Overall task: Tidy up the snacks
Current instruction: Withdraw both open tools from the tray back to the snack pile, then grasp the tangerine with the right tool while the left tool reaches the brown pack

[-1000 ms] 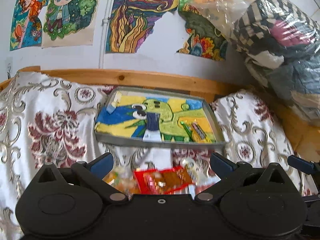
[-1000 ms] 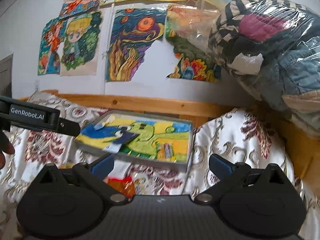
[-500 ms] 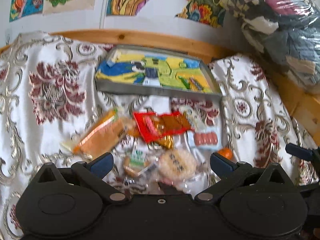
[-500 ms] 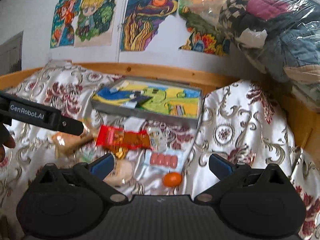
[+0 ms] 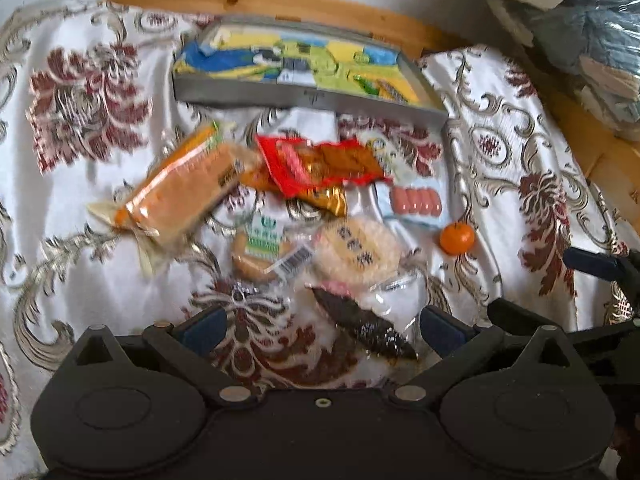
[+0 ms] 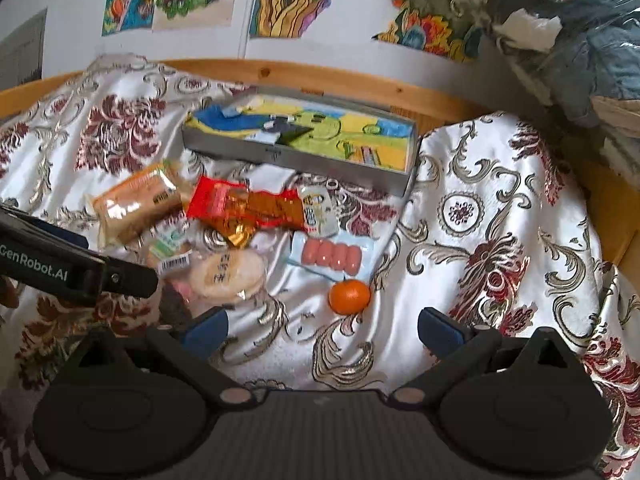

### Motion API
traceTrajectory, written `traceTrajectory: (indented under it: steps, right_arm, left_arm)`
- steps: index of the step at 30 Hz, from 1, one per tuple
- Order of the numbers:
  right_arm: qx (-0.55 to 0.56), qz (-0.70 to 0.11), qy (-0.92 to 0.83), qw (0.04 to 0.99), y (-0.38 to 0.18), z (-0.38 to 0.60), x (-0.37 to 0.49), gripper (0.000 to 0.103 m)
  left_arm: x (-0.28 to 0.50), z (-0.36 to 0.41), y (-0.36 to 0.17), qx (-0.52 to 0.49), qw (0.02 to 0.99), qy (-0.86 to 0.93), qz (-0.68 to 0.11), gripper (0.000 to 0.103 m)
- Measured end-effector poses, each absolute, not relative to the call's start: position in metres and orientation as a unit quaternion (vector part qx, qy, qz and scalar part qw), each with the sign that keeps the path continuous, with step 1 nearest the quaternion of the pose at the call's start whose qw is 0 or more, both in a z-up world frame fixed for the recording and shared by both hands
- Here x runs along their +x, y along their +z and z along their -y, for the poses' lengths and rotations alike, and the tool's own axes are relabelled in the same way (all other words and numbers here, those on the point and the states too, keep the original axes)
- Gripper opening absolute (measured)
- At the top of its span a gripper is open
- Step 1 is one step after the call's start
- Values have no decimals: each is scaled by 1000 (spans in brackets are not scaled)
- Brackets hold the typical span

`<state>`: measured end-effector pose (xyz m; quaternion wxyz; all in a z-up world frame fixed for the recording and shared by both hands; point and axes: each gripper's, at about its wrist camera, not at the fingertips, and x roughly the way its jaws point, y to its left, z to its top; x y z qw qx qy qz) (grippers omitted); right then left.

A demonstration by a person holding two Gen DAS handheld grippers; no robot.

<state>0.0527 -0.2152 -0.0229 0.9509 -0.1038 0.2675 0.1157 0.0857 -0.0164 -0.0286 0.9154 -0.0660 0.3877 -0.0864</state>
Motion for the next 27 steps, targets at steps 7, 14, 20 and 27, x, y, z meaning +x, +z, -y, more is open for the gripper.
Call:
traceTrajectory:
  steps: [7, 14, 20, 27]
  right_arm:
    - [-110, -298, 134, 939, -30, 220, 76, 103]
    - [-90, -325, 147, 930, -36, 237, 101, 103]
    - [-108, -333, 160, 923, -39, 246, 122, 103]
    - [-120, -315, 236, 911, -41, 243, 138, 102]
  left_arm:
    - [98, 26, -41, -76, 902, -93, -414, 102]
    - [109, 28, -50, -82, 895, -96, -428, 102]
    - [117, 33, -59, -84, 890, -99, -436, 102]
    - [120, 39, -63, -83, 888, -125, -436, 101]
